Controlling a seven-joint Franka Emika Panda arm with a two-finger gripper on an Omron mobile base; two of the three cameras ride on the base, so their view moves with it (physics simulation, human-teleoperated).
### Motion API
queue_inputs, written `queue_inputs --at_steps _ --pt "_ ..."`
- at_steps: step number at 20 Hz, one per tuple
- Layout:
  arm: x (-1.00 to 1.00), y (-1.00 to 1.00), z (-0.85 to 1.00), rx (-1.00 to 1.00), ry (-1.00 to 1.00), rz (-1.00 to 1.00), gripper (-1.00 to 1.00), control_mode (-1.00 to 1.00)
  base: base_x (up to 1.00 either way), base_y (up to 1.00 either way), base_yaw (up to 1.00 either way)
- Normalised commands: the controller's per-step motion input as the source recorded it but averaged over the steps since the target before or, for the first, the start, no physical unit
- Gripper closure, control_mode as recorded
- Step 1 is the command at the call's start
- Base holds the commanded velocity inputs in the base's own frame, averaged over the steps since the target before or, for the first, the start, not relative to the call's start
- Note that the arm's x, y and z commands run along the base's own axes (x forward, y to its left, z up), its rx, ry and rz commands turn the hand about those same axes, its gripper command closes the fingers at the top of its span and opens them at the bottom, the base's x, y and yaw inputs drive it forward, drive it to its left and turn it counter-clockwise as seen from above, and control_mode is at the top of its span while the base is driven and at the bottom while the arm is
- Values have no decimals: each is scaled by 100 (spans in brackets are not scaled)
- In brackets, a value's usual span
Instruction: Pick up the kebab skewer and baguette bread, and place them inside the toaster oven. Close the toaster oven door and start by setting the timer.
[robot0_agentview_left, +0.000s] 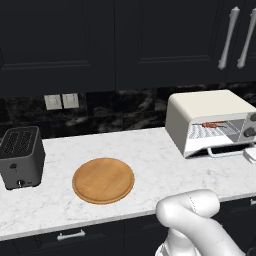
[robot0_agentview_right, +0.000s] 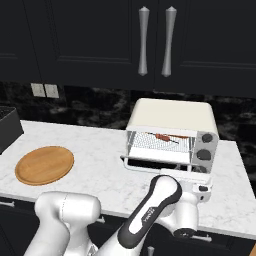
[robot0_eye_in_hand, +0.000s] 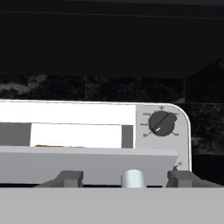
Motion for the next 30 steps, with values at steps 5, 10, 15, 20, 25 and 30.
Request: queue_inputs --at_steps 5,10,15,20,25,30 --pt "63 82 22 -4 0 0 -100 -100 0 0 0" --pt "71 80 30 -3 0 0 -100 -100 0 0 0" --pt "76 76 24 -2 0 0 -100 -100 0 0 0" --pt "77 76 20 -2 0 0 -100 -100 0 0 0" --pt "76 77 24 -2 0 0 -100 -100 0 0 0" --pt "71 78 20 -1 0 0 -100 -100 0 0 0"
